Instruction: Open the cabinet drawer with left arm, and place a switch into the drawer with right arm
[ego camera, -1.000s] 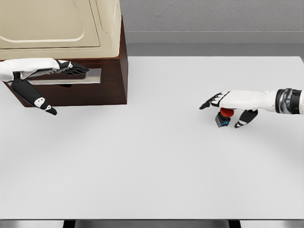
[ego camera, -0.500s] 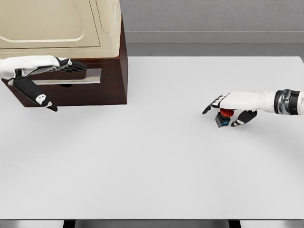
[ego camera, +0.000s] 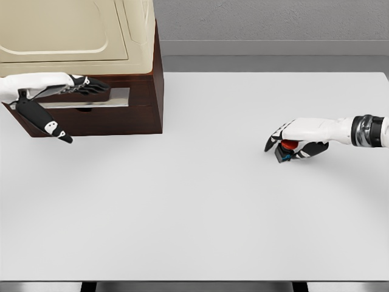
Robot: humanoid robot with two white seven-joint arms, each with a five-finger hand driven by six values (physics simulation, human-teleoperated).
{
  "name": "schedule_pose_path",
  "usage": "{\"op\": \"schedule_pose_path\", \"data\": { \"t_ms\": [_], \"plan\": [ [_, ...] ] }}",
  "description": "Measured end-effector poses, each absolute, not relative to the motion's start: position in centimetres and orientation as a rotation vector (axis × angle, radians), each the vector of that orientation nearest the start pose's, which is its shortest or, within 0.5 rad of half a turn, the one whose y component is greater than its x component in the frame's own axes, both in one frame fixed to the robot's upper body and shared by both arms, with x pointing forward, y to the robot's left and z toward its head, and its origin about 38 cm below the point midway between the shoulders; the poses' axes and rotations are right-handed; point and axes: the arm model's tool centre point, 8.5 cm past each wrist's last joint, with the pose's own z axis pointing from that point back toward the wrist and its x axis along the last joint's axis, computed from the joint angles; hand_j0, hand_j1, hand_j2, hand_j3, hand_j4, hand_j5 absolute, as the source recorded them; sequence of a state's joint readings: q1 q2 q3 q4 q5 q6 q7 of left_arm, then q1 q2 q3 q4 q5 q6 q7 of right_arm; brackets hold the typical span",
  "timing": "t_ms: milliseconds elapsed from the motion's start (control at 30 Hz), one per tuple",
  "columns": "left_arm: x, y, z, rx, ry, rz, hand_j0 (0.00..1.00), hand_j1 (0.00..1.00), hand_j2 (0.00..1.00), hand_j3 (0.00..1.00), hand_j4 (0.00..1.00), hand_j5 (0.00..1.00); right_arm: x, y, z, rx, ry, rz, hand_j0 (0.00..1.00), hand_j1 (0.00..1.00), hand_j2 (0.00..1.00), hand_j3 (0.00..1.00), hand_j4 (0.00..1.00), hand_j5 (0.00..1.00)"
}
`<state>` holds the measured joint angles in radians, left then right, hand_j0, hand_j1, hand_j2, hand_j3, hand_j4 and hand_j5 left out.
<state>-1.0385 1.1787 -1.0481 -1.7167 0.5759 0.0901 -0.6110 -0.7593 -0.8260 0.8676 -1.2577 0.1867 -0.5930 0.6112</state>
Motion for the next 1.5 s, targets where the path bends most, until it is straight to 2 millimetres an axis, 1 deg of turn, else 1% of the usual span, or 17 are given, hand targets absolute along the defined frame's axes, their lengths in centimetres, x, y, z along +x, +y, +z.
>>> {"op": "schedule_pose_path", "data": {
  "t_ms": [67, 100, 267, 333, 367, 467, 600, 733, 867, 1000, 1267, 1500],
  "plan": [
    [41.1, 33.0, 30.9, -0.046, -1.18, -1.434, 1.0, 1.0, 1.0, 1.0, 1.0, 1.0, 44.4, -31.6, 17.0, -0.141, -1.219, 2.039, 0.59, 0.59, 0.59, 0.59, 0.59, 0.59],
    [41.1, 33.1, 30.8, -0.046, -1.178, -1.433, 1.0, 1.0, 1.0, 1.0, 1.0, 1.0, 44.5, -31.6, 17.1, -0.142, -1.22, 2.04, 0.56, 0.56, 0.56, 0.56, 0.56, 0.56],
    [41.2, 33.3, 30.8, -0.042, -1.177, -1.426, 1.0, 1.0, 1.0, 1.0, 1.0, 1.0, 44.6, -31.6, 17.3, -0.146, -1.225, 2.041, 0.56, 0.56, 0.56, 0.56, 0.56, 0.56],
    [41.2, 33.3, 30.9, -0.041, -1.177, -1.425, 1.0, 1.0, 1.0, 1.0, 1.0, 1.0, 44.6, -31.6, 17.3, -0.147, -1.226, 2.041, 0.53, 0.53, 0.53, 0.53, 0.53, 0.53],
    [41.2, 33.3, 30.8, -0.04, -1.176, -1.425, 1.0, 1.0, 1.0, 1.0, 1.0, 1.0, 44.7, -31.5, 17.7, -0.153, -1.232, 2.042, 0.53, 0.53, 0.53, 0.53, 0.53, 0.53],
    [41.3, 33.4, 30.8, -0.039, -1.176, -1.42, 1.0, 1.0, 1.0, 1.0, 1.0, 1.0, 44.8, -31.4, 17.9, -0.157, -1.237, 2.044, 0.53, 0.53, 0.53, 0.53, 0.53, 0.53],
    [41.4, 33.6, 30.3, -0.045, -1.166, -1.412, 1.0, 1.0, 1.0, 1.0, 1.0, 1.0, 45.0, -31.3, 18.4, -0.163, -1.249, 2.049, 0.53, 0.53, 0.53, 0.53, 0.53, 0.53],
    [41.3, 33.5, 30.3, -0.049, -1.168, -1.413, 1.0, 1.0, 1.0, 1.0, 1.0, 1.0, 45.2, -31.1, 19.1, -0.171, -1.265, 2.054, 0.51, 0.51, 0.51, 0.51, 0.51, 0.51],
    [41.2, 33.4, 30.3, -0.055, -1.171, -1.414, 1.0, 1.0, 1.0, 1.0, 1.0, 1.0, 45.1, -30.7, 19.3, -0.168, -1.277, 2.062, 0.51, 0.51, 0.51, 0.51, 0.51, 0.51],
    [41.1, 33.3, 29.9, -0.068, -1.169, -1.413, 1.0, 1.0, 1.0, 1.0, 1.0, 1.0, 44.9, -30.3, 19.5, -0.163, -1.289, 2.072, 0.5, 0.5, 0.5, 0.5, 0.5, 0.5],
    [40.6, 33.2, 29.9, -0.051, -1.165, -1.442, 1.0, 1.0, 1.0, 1.0, 1.0, 1.0, 45.2, -29.4, 20.1, -0.161, -1.315, 2.083, 0.5, 0.5, 0.5, 0.5, 0.5, 0.5],
    [40.0, 33.0, 29.5, -0.081, -1.156, -1.44, 1.0, 1.0, 1.0, 1.0, 1.0, 1.0, 45.4, -28.2, 20.6, -0.154, -1.349, 2.095, 0.5, 0.5, 0.5, 0.5, 0.5, 0.5]
  ]
}}
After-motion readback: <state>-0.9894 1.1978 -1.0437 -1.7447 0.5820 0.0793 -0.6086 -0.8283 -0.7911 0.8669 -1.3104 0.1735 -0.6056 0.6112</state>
